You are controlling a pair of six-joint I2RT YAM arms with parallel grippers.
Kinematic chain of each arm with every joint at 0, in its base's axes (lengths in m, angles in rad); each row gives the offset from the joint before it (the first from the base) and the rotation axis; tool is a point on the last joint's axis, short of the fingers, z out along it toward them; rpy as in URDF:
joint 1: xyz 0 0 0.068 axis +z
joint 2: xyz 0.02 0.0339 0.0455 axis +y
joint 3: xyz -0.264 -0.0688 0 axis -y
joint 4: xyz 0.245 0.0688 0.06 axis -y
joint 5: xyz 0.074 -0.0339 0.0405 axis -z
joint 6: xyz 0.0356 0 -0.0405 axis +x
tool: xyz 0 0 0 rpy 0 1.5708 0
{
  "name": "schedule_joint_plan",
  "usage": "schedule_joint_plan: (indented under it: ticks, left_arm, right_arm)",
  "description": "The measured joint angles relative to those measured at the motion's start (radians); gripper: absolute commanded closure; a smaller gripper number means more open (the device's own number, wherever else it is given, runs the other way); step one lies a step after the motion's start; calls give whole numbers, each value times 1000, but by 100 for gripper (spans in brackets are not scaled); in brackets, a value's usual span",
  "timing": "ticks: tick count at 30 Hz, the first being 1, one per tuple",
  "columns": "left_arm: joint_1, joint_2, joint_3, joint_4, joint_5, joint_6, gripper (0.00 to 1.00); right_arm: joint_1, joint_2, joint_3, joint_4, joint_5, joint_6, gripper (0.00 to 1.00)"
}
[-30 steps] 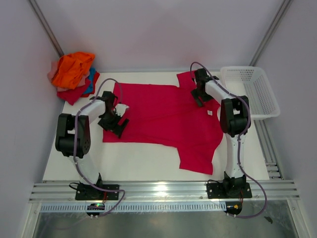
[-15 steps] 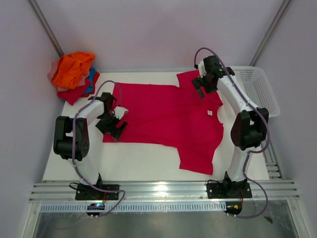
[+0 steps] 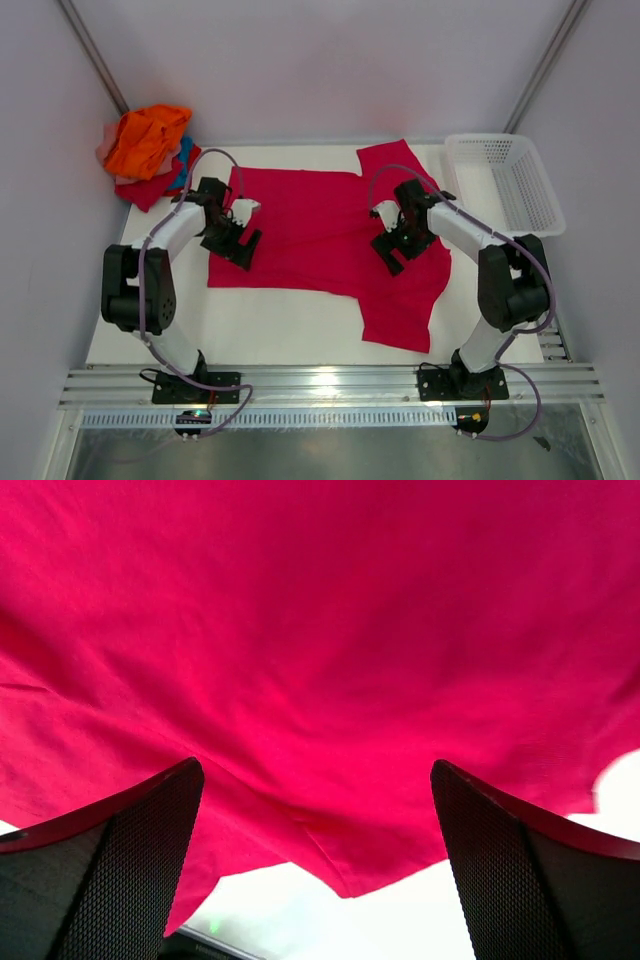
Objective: Fold and stack the t-shirts
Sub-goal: Flatten out the tshirt
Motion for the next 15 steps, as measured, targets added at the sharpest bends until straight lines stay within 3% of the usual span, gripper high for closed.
schedule_joint_plan:
  ticks: [15]
  left_arm:
    - [0,145,114,111,50,-83,1]
  right_arm:
    - [66,-9,-198,171,97,-27,1]
